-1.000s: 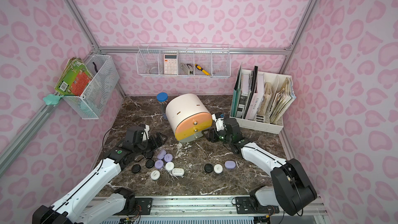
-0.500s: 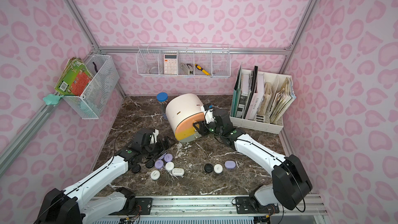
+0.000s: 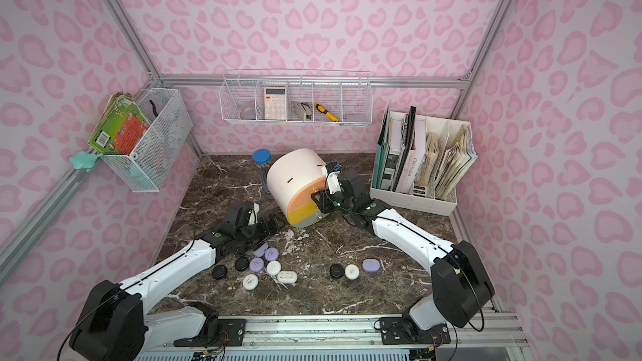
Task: Put the bluetooth earphones in the drawer according to color
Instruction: Open the drawer in the storage box.
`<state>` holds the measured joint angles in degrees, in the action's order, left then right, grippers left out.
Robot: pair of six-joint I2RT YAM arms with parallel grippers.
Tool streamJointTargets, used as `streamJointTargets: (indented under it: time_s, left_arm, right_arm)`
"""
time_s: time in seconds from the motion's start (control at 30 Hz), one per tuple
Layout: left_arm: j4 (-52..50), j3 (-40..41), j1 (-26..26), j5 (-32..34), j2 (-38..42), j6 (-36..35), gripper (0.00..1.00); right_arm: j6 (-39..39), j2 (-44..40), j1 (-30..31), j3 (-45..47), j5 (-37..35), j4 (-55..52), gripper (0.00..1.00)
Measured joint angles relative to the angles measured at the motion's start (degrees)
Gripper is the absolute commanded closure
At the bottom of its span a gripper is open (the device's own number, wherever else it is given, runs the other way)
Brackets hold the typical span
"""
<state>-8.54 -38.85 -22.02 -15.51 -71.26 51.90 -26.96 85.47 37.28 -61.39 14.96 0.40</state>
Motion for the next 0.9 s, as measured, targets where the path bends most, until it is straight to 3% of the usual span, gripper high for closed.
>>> streamJointTargets:
  time_s: [0.4,0.73,0.9]
  left_arm:
    - [0.04,-5.29,1.95,1.33,-5.16,-2.51,0.07]
    - [-1.20,-8.17,3.96,2.71,-6.03,-4.83,0.07]
    - [-2.01,-8.57,4.02,3.19,-5.90,-5.73,0.07]
  right_arm:
    - [-0.35,0.09,-0.39,-2.01,-3.19,-2.23,0.63]
    - [1.16,0.09,-0.92,-1.99,-2.67,-1.86,0.80]
    - [1.25,-2.93,-0.92,0.44,-2.67,-1.86,0.83]
